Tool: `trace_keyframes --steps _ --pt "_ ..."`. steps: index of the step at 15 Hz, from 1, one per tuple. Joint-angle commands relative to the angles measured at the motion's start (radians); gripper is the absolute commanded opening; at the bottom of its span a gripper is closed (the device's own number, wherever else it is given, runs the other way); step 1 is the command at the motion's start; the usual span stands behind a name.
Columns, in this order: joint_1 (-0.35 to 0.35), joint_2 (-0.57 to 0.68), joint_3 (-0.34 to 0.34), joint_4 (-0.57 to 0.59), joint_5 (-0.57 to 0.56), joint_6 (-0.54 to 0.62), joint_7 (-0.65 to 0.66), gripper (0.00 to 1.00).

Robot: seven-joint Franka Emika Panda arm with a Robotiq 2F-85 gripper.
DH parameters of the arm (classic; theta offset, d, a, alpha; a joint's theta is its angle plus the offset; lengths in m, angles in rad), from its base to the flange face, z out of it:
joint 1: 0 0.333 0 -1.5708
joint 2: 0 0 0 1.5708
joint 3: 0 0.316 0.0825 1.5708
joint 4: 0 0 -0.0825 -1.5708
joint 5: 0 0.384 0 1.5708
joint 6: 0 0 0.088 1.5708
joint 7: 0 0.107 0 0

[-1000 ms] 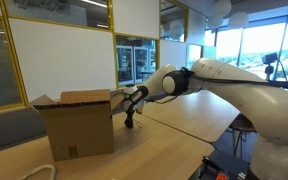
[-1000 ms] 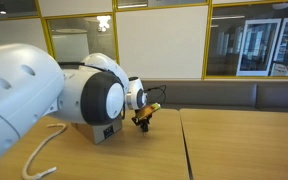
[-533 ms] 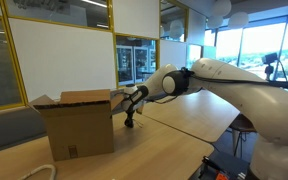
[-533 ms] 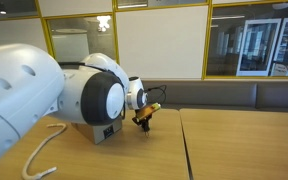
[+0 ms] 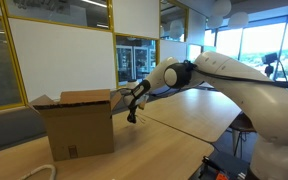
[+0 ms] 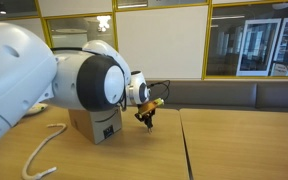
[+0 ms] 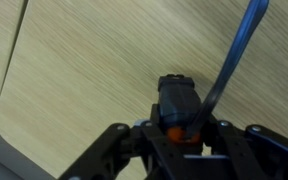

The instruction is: Put the objects on the table into the box.

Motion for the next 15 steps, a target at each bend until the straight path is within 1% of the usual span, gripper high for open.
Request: trace_keyframes --steps 1,6,9,12,15 --pt "0.013 -0.192 -0.017 -0.208 0.003 0.007 0.065 0.14" --pt "0.047 -0.414 -0.057 -0.420 -0.023 0.013 0.205 0.14" --pt "0.082 -0.554 -0.089 -0.544 -0.053 0.030 0.297 0.14" --pt "0.135 -0.684 -0.118 -0.632 -0.115 0.046 0.409 0.14" --pt "0.201 -0.800 -0.133 -0.683 -0.218 0.028 0.536 0.14"
